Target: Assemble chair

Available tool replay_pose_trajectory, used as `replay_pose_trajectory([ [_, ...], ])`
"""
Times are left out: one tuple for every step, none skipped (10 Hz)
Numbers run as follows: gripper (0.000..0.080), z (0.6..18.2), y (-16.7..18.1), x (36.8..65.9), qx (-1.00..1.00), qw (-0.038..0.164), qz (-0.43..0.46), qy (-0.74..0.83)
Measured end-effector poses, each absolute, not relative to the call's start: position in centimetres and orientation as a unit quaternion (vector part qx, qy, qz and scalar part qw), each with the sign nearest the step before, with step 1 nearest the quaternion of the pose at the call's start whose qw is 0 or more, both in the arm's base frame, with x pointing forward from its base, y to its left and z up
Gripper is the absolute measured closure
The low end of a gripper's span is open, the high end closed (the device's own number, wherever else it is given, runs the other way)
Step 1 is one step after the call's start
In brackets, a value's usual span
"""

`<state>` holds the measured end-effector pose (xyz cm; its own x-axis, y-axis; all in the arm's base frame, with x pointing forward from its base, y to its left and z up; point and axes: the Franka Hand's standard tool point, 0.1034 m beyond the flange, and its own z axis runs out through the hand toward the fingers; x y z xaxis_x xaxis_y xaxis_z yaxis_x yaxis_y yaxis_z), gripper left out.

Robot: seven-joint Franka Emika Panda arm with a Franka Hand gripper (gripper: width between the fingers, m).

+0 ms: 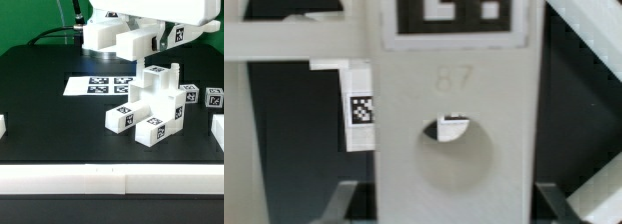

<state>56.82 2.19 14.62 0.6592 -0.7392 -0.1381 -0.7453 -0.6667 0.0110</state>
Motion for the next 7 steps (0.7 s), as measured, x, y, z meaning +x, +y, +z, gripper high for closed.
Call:
replay_pose_trajectory([
  [0.0511,14.5,2.9,56.8,-0.907,0.023,0.061,0.416],
  [0.0511,14.3,3.9,56.7,-0.909,0.021,0.062,0.411],
  [0.0511,14.1,4.7,56.7,-0.91,0.02,0.059,0.41],
  [0.0511,13.9,5.1,56.9,-0.912,0.02,0.055,0.406],
  [0.0511,13.8,5.0,56.9,-0.912,0.02,0.056,0.406],
  [0.0511,13.8,5.0,56.9,-0.912,0.019,0.056,0.406],
  [0.0511,13.7,5.0,56.8,-0.912,0.019,0.056,0.406],
])
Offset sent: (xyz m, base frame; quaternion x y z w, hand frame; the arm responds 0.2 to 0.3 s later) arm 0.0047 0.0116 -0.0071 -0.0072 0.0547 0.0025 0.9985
